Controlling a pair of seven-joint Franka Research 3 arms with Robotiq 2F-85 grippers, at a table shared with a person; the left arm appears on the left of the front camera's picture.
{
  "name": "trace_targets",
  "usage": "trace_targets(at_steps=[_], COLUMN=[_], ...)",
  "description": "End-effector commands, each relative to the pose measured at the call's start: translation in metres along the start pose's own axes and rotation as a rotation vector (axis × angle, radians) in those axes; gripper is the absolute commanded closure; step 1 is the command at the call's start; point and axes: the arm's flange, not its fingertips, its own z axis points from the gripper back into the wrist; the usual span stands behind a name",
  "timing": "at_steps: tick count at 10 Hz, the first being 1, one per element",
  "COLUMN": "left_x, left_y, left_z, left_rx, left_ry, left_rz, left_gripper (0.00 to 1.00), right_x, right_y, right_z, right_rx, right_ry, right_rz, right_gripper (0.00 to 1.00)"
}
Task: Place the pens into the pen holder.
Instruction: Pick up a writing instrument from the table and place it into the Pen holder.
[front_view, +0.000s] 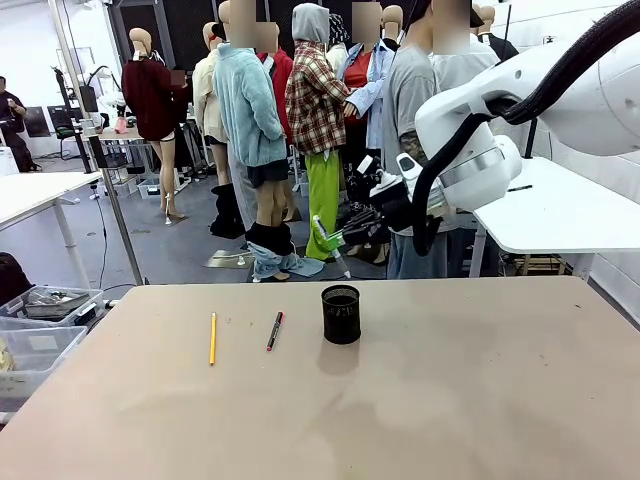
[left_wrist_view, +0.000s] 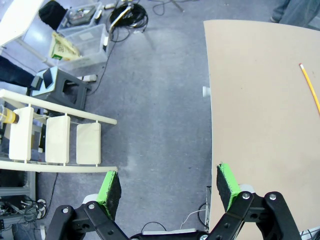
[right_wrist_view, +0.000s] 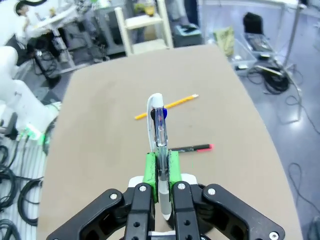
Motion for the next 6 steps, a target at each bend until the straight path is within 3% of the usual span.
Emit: trace_targets(at_steps=[1,6], left_x=[0.0,0.0], left_y=[0.0,0.0], left_z=[0.0,0.0], left_rx=[-0.005,-0.005], left_ry=[-0.002,-0.002], left_rz=[0.002,0.002], left_gripper=[0.0,0.0], right_x=[-0.015,-0.044], right_y=[-0.012,-0.033], right_z=[-0.016,-0.034], right_rx=[0.109,0.068], right_ry=[-0.015,0.034], right_rz=[-0.029,-0.099], right_gripper=[1.0,1.0])
